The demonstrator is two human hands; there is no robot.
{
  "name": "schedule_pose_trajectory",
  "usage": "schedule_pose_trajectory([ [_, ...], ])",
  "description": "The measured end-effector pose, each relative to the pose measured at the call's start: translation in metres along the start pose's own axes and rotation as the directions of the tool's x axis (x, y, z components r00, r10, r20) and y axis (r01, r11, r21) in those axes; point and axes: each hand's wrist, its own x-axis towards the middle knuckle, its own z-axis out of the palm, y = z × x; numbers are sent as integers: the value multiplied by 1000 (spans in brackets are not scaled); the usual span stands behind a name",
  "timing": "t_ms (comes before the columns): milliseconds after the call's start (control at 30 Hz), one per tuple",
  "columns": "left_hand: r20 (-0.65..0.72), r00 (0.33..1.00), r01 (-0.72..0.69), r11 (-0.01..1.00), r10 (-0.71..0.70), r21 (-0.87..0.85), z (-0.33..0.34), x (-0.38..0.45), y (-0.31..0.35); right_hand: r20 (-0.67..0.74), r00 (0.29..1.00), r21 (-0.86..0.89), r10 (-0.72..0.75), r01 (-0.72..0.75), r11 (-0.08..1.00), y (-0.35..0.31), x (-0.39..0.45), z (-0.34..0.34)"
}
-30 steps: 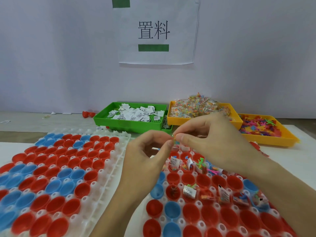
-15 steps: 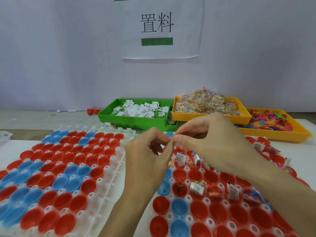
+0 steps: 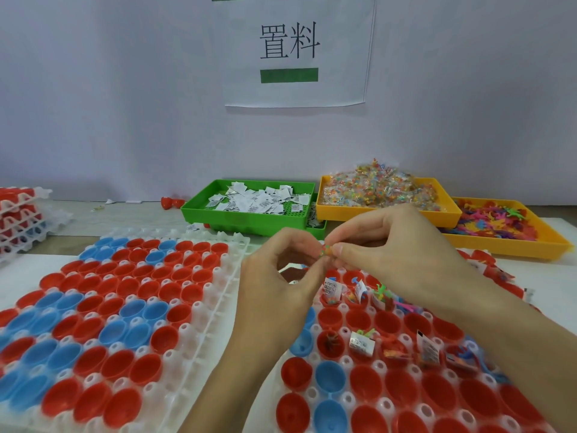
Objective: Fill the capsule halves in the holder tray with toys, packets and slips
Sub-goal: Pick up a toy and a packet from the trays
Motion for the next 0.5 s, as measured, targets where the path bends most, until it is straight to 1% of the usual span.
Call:
schedule_pose_trajectory([
  [133, 16, 998, 68, 997, -67, -36, -2, 2, 0, 30, 1000, 12, 0, 0, 1000, 1, 0, 1],
  [300, 15, 998, 62, 998, -61, -26, -4, 2, -1, 106, 994, 32, -24, 21, 999, 1, -1, -1],
  [433, 53, 997, 58, 998, -57, -12, -6, 2, 0, 101, 994, -10, -29, 30, 1000, 4, 1, -1],
  [500, 104, 992, 78, 997, -77, -9, -8, 2, 0, 117, 993, -44, -25, 30, 999, 6, 2, -2],
])
